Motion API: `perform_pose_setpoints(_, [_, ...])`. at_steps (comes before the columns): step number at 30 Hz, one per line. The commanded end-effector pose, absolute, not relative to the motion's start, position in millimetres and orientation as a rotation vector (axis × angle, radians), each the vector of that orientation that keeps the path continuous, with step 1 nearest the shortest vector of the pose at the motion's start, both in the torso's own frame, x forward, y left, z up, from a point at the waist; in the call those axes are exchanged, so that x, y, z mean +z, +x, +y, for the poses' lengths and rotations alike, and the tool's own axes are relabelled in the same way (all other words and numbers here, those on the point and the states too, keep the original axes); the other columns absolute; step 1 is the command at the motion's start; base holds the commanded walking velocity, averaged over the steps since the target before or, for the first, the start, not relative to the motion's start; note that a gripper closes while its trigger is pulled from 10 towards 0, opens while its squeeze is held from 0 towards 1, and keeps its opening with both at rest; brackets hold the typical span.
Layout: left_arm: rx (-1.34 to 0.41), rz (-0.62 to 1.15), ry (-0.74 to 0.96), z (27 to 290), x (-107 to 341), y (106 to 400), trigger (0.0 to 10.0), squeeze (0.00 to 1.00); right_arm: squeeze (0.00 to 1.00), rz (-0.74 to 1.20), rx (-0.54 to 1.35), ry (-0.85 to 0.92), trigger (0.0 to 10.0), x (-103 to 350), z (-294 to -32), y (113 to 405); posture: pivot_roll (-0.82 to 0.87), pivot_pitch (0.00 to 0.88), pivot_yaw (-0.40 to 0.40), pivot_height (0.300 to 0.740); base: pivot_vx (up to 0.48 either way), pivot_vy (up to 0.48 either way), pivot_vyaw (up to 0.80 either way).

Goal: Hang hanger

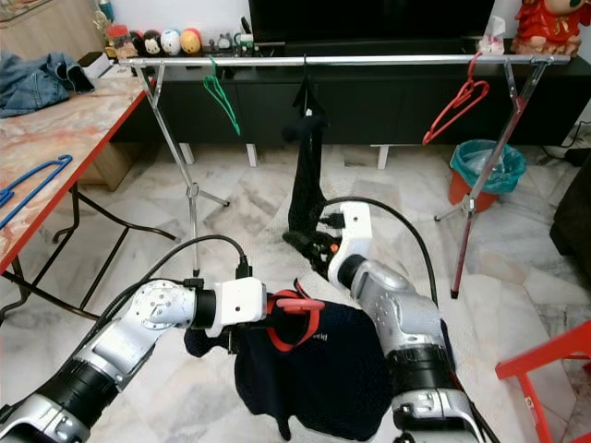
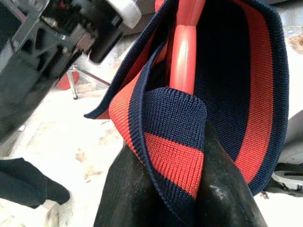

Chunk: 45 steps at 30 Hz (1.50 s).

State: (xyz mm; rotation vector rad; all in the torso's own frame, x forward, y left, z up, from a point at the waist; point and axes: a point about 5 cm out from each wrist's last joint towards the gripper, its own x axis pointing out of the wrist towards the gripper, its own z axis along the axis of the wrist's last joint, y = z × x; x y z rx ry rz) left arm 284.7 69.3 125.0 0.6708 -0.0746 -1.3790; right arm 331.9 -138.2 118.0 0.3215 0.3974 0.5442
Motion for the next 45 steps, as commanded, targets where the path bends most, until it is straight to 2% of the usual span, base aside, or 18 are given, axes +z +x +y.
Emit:
perform_pose_setpoints(1, [-1.385,-0.093,0.686,69.4,128.2,283.3,10.0,0.00,0.00,0.293,0.593,0.285,10.0,135.6,-140.0,331.5,-0.01,0.035,0.034,0.740,0.000,0.000,0.00])
perform_pose_setpoints(8, [-1.386,-0.073,0.690,70.7,123.7,283.6,10.0,0.00,0.00,0.106,0.662,0.238,10.0,161.7,-171.5,322.0,-0.01,0.025,0.034,0.740,0.000,0.000,0.00])
perform_pose_setpoints(12, [-1.383,-0.062,0.702,73.1,122.1,284.3,10.0,0.00,0.00,0.022,0.792,0.177,10.0,175.5,-184.9,304.6,-0.02,0.021,0.035,0.740,0.000,0.000,0.00])
perform_pose_setpoints(15, [-1.378,-0.047,0.709,77.9,121.2,285.3,10.0,0.00,0.00,0.051,0.902,0.072,10.0,173.8,-206.3,281.4,-0.02,0.014,0.036,0.740,0.000,0.000,0.00])
perform_pose_setpoints(21, [-1.374,-0.030,0.721,83.2,119.1,287.1,10.0,0.00,0.00,0.153,1.024,0.002,10.0,159.5,-225.1,255.4,-0.02,0.001,0.042,0.740,0.000,0.000,0.00])
perform_pose_setpoints(26, [-1.376,-0.019,0.717,84.4,118.4,288.1,10.0,0.00,0.00,0.230,1.183,0.039,10.0,145.0,-229.9,231.0,-0.02,0.000,0.045,0.740,0.000,0.000,0.00])
perform_pose_setpoints(30, [-1.407,0.011,0.711,85.5,118.1,286.3,10.0,0.00,0.00,0.312,1.261,-0.002,10.0,127.1,-227.4,219.4,-0.02,0.000,0.046,0.740,0.000,0.000,0.00])
perform_pose_setpoints(35, [-1.446,0.045,0.685,87.5,118.4,283.1,10.0,0.00,0.00,0.326,1.291,-0.007,10.0,121.3,-225.9,217.6,-0.01,0.000,0.045,0.740,0.000,0.000,0.00])
perform_pose_setpoints(43, [-1.490,0.073,0.671,89.4,120.8,280.3,10.0,0.00,0.00,0.361,1.338,-0.159,10.0,108.4,-225.4,218.5,-0.01,0.000,0.040,0.740,0.000,0.000,0.00])
perform_pose_setpoints(44, [-1.493,0.074,0.670,89.2,121.2,280.2,10.0,0.00,0.24,0.362,1.341,-0.161,10.0,108.0,-224.9,219.3,-0.01,0.000,0.040,0.740,0.000,0.000,0.00])
perform_pose_setpoints(45, [-1.497,0.074,0.670,88.6,122.2,280.0,10.0,0.00,1.00,0.344,1.347,-0.162,10.0,109.0,-223.8,220.9,-0.01,0.000,0.038,0.740,0.000,0.000,0.00])
